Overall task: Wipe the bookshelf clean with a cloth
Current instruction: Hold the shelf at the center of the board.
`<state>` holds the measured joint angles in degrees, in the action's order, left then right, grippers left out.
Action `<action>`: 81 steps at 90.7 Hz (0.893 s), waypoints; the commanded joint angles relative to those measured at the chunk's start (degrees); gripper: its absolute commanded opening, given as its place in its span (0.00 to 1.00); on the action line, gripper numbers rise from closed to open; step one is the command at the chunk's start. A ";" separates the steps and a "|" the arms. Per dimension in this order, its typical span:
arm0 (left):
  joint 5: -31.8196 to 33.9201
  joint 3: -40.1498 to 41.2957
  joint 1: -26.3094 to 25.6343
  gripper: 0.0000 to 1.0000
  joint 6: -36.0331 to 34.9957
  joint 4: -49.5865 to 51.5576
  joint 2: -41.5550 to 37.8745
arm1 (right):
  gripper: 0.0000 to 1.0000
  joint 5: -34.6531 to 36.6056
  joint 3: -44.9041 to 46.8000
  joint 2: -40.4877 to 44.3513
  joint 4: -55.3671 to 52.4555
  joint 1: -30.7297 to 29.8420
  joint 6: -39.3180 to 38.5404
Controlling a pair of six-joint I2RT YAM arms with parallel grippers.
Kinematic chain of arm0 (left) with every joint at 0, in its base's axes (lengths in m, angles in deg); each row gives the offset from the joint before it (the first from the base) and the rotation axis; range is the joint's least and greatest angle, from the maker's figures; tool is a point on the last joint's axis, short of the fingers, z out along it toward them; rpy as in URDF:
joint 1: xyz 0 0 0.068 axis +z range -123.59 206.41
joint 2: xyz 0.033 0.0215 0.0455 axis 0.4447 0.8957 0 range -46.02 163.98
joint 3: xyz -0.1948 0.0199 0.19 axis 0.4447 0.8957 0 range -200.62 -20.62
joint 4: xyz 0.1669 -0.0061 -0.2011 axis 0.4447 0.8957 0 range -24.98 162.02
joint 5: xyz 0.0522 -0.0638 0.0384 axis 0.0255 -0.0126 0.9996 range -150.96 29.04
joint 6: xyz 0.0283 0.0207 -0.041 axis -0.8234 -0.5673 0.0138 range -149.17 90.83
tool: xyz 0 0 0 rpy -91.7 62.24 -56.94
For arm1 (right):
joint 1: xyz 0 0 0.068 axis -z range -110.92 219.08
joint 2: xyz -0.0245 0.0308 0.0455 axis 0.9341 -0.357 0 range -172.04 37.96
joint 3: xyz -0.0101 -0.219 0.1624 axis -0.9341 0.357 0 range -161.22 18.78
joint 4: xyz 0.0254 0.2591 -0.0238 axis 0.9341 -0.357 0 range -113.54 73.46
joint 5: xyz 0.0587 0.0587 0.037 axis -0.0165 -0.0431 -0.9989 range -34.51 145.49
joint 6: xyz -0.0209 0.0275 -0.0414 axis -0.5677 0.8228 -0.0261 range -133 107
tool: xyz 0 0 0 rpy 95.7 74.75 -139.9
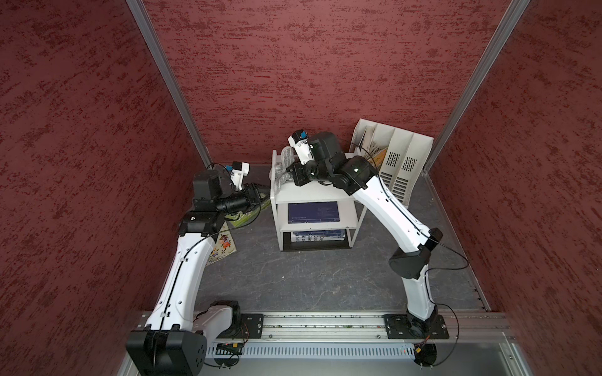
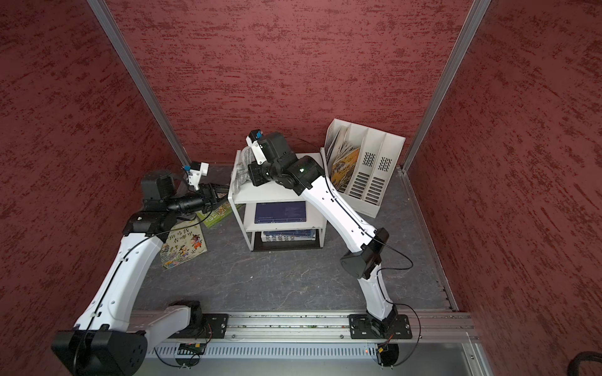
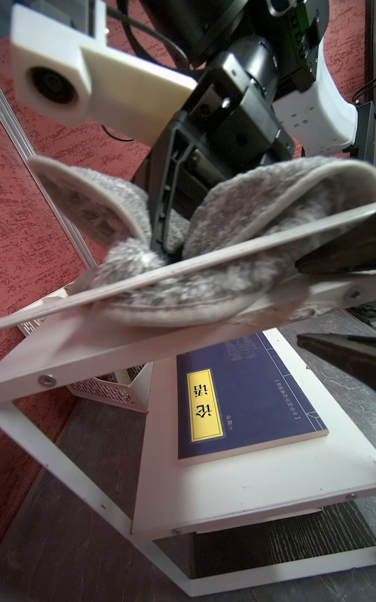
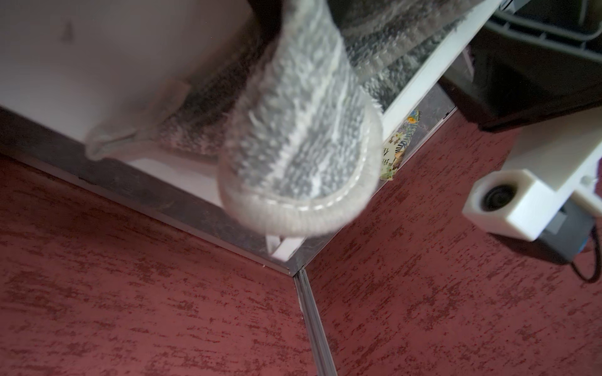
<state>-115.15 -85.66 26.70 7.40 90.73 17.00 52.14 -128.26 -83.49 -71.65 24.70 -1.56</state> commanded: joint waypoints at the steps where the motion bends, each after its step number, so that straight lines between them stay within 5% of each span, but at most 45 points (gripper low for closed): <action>1: -0.32 -1.08 -0.12 0.33 -1.30 -0.12 0.55 | 0.00 7.45 -2.47 -5.75 -8.91 1.78 -1.58; 20: -0.08 -1.43 -0.03 0.33 -1.45 0.39 0.53 | 0.00 15.89 -3.14 -5.60 -11.81 3.39 -5.23; 54: -0.12 -2.64 0.33 0.33 -2.85 2.42 0.56 | 0.00 29.82 12.66 8.86 -13.08 10.55 -9.14; 81: -0.36 -2.72 0.53 0.33 -3.10 2.60 0.70 | 0.00 25.37 15.18 13.16 -15.39 8.91 -10.26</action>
<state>-115.09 -86.77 26.79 5.87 92.70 17.37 79.48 -114.98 -70.92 -79.87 35.74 -10.59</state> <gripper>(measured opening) 0.329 0.111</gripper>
